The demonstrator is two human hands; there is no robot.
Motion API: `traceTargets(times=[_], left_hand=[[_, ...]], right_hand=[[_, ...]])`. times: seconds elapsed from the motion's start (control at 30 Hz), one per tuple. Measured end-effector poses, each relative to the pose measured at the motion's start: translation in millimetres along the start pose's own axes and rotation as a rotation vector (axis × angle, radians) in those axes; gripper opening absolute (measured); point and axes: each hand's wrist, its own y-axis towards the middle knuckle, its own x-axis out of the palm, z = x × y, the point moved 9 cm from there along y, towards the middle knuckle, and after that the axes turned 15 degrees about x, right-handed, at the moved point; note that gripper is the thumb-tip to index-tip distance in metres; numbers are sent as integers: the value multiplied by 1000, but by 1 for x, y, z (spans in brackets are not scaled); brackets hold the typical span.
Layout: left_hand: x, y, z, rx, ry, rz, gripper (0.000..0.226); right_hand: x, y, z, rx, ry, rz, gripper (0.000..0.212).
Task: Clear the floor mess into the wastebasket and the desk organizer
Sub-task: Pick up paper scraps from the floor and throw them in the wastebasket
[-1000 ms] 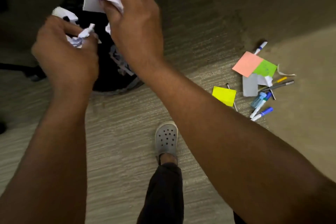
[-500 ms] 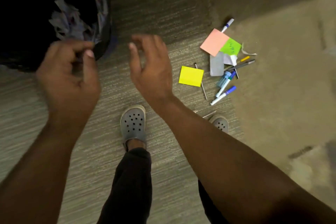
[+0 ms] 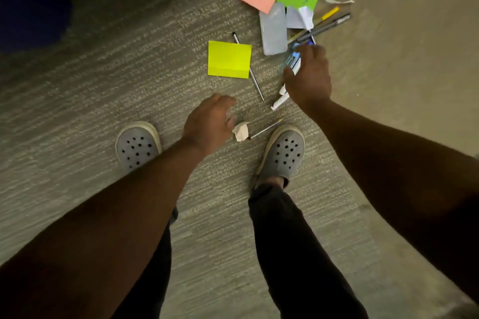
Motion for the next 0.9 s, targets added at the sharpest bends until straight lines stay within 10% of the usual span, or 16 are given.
traceTargets(times=[0.3,0.63,0.9], left_hand=[[122,36,2,27,316,-402,56],[113,24,-6,-8,202,-260,31],[35,52,-4,-73,-77,213,15]], right_hand=[[13,85,-9,-124,-208,85,64],[2,83,-2,-179,-74,157,27],[-44,119,38,186,475,217,3]])
